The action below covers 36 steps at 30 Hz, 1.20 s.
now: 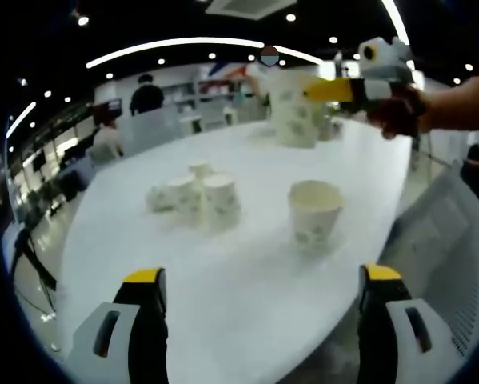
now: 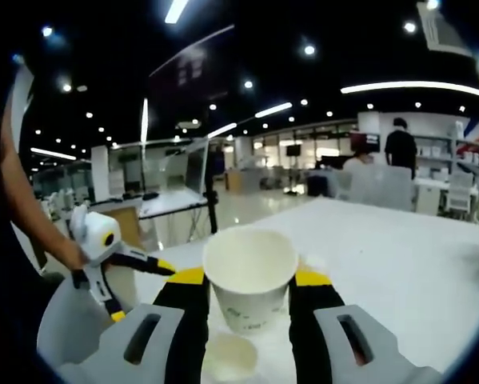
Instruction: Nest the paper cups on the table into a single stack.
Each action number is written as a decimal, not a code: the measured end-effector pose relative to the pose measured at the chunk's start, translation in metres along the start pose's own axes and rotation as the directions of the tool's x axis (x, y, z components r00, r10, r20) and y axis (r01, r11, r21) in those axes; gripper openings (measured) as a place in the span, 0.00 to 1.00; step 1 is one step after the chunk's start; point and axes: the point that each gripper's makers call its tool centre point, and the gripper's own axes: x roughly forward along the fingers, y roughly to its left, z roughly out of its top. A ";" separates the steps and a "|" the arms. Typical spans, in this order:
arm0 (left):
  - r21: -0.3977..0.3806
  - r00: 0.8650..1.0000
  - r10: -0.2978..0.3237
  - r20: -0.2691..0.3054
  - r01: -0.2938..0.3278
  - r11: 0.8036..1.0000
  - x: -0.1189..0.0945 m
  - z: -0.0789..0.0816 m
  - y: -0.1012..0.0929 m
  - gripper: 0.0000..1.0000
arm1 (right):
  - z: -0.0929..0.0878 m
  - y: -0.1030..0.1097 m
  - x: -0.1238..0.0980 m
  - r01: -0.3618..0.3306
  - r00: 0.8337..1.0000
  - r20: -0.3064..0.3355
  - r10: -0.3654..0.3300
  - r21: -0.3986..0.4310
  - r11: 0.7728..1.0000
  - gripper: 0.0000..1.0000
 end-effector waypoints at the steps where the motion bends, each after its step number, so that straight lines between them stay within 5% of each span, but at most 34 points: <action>1: 0.007 1.000 -0.004 0.013 0.004 1.000 0.000 0.002 -0.001 0.99 | 0.000 0.000 0.000 0.008 1.000 -0.003 -0.008 -0.003 1.000 0.36; 12: 0.017 0.999 -0.003 0.032 0.003 1.000 -0.001 0.005 0.000 0.99 | -0.007 0.011 -0.018 0.074 0.996 -0.047 -0.074 0.008 0.997 0.35; 19: 0.019 0.998 0.010 0.055 -0.011 1.000 -0.004 0.008 0.002 0.99 | -0.001 0.016 -0.024 0.111 0.994 -0.011 -0.111 0.022 0.994 0.35; 36: 0.055 1.000 0.003 0.014 -0.003 0.998 0.000 0.002 -0.001 0.99 | 0.007 0.036 -0.034 -0.006 1.000 -0.024 0.006 -0.038 0.999 0.35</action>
